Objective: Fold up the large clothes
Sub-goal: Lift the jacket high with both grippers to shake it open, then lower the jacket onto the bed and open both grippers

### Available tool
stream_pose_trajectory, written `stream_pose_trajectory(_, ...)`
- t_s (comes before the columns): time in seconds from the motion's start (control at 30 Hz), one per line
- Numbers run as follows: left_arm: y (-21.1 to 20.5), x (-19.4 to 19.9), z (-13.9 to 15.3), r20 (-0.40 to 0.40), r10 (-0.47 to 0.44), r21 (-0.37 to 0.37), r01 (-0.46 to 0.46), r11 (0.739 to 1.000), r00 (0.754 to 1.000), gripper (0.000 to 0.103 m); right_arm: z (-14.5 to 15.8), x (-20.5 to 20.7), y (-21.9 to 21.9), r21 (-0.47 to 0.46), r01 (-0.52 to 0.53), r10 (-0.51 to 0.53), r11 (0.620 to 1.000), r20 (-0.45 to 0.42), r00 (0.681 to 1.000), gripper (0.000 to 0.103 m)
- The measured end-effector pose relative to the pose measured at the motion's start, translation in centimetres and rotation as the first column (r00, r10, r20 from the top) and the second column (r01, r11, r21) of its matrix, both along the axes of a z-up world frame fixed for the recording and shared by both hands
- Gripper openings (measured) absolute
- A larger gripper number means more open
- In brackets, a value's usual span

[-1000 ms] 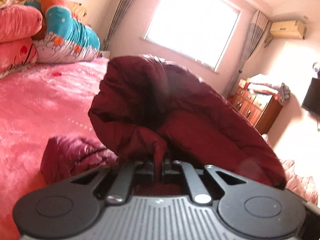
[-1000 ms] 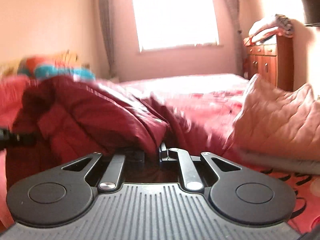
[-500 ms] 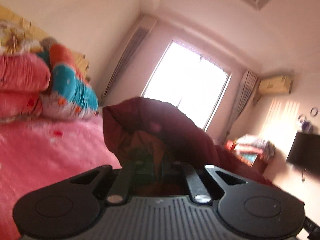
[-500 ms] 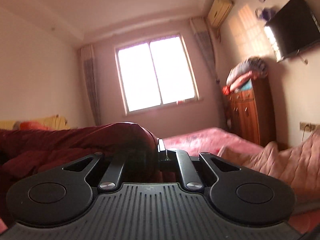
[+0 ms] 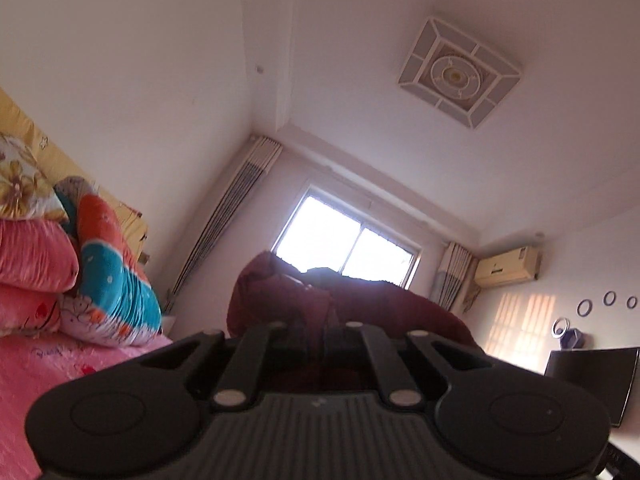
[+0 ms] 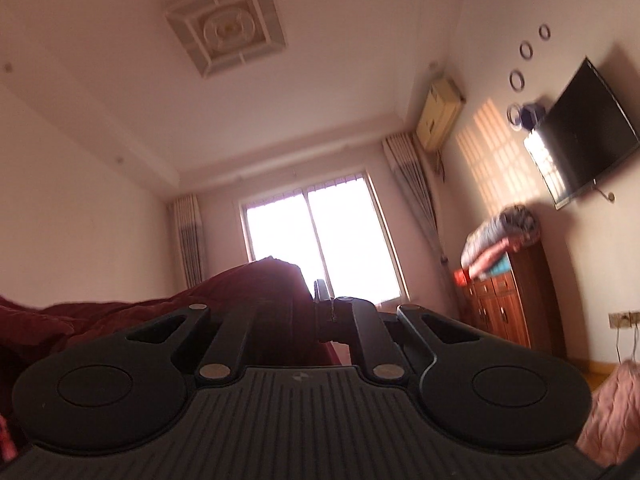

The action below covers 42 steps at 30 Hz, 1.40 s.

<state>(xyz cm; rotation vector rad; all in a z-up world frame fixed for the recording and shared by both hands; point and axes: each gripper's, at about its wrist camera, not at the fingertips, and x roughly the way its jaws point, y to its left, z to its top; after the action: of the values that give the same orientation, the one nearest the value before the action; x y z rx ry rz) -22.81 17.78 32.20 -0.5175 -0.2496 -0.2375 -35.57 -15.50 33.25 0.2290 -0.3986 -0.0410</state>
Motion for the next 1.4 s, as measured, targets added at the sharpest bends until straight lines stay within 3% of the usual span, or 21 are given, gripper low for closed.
stream_pose_trajectory(0.2,0.2,-0.4,-0.1,0.009,0.015,-0.009,-0.015,1.000,1.000,0.003,5.2,-0.1,-0.4,0.008,-0.045,0.044,0.999,0.046,0.998,0.009)
stream_pose_trajectory(0.27,0.3,0.6,-0.5,-0.006,0.022,-0.010,-0.022,1.000,1.000,0.003,6.5,0.6,0.1,-0.013,-0.044,0.044,0.999,0.024,0.999,0.009)
stream_pose_trajectory(0.33,0.9,2.2,-1.4,-0.040,0.036,-0.017,-0.037,0.999,0.999,0.003,6.3,3.9,0.1,-0.032,-0.052,0.051,0.998,-0.021,0.998,0.009)
stream_pose_trajectory(0.53,3.9,9.9,-5.6,-0.198,0.102,-0.072,-0.118,0.990,0.975,0.003,3.3,13.1,2.7,-0.095,-0.070,0.050,0.993,-0.203,0.978,0.009)
stream_pose_trajectory(0.63,5.3,13.5,-7.7,-0.243,0.163,-0.059,-0.182,0.981,0.956,0.003,2.5,17.6,3.8,-0.113,-0.082,0.047,0.990,-0.284,0.958,0.009)
stream_pose_trajectory(0.8,7.5,19.5,-11.8,-0.329,0.235,-0.001,-0.249,0.968,0.914,0.003,0.5,23.6,6.1,-0.104,-0.097,0.051,0.990,-0.375,0.926,0.009)
stream_pose_trajectory(0.97,9.2,24.6,-15.9,-0.391,0.292,0.061,-0.292,0.955,0.873,0.004,-3.3,28.9,9.5,-0.129,-0.106,0.038,0.986,-0.442,0.896,0.009)
stream_pose_trajectory(1.1,9.3,27.5,-19.1,-0.435,0.318,0.125,-0.293,0.948,0.842,0.004,-5.7,32.3,10.4,-0.170,-0.109,0.007,0.979,-0.510,0.860,0.010)
stream_pose_trajectory(1.2,9.5,29.5,-21.7,-0.488,0.296,0.133,-0.265,0.955,0.821,0.006,-8.7,34.5,12.5,-0.212,-0.116,-0.025,0.971,-0.566,0.824,0.011)
stream_pose_trajectory(1.3,9.4,30.6,-24.1,-0.538,0.290,0.170,-0.235,0.957,0.791,0.007,-11.9,35.2,13.2,-0.226,-0.126,-0.044,0.966,-0.623,0.781,0.023)
stream_pose_trajectory(1.33,9.3,30.6,-24.7,-0.550,0.288,0.175,-0.229,0.958,0.784,0.007,-12.7,35.0,13.3,-0.237,-0.131,-0.051,0.963,-0.636,0.770,0.038)
stream_pose_trajectory(1.37,9.4,30.6,-25.2,-0.562,0.282,0.174,-0.222,0.959,0.778,0.008,-13.1,34.8,13.3,-0.249,-0.134,-0.062,0.959,-0.647,0.760,0.060)
stream_pose_trajectory(1.4,9.4,30.4,-25.4,-0.567,0.278,0.171,-0.219,0.961,0.776,0.011,-13.0,34.4,13.7,-0.262,-0.135,-0.072,0.956,-0.652,0.755,0.069)
